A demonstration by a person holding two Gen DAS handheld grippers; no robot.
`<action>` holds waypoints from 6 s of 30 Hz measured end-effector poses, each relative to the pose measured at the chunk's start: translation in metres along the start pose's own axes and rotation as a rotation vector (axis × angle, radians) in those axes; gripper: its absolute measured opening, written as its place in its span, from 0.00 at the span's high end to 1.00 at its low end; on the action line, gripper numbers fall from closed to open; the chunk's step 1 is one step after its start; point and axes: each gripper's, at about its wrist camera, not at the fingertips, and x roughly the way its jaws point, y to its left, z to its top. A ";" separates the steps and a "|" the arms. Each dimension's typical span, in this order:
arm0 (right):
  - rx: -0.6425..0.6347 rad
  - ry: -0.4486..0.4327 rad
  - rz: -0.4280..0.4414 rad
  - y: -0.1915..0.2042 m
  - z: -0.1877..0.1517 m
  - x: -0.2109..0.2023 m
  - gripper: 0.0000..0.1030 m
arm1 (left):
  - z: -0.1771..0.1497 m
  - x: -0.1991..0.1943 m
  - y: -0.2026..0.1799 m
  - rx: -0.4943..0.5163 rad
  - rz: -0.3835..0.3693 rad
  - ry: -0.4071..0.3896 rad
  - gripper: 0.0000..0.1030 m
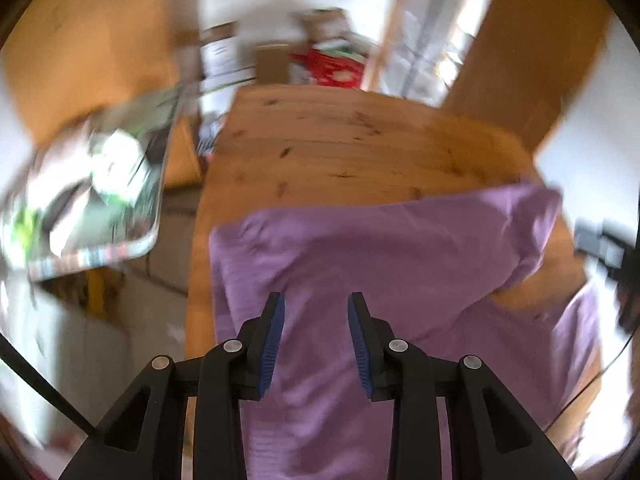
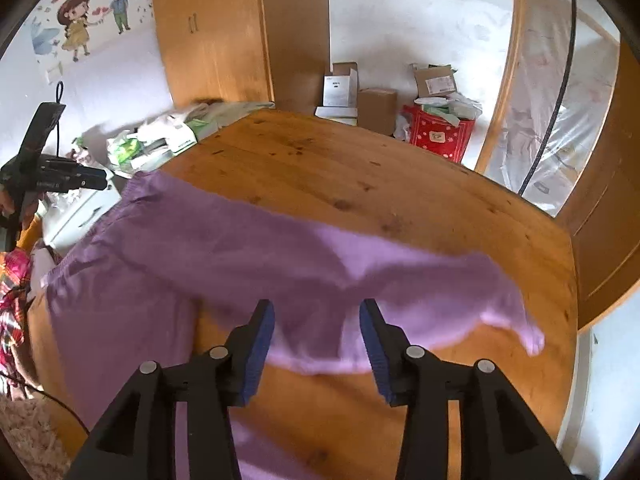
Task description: Fold clothes
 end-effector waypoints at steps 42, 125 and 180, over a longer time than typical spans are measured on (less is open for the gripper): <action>-0.083 0.160 0.111 -0.039 0.072 0.143 0.98 | 0.057 0.111 -0.007 0.324 -0.017 0.185 0.97; 0.171 -0.061 -0.066 -0.065 0.050 0.045 0.86 | 0.033 0.030 0.047 -0.052 0.050 -0.042 0.69; 0.168 0.066 0.536 0.129 -0.016 0.080 0.94 | -0.008 0.055 -0.162 0.083 -0.322 0.124 0.68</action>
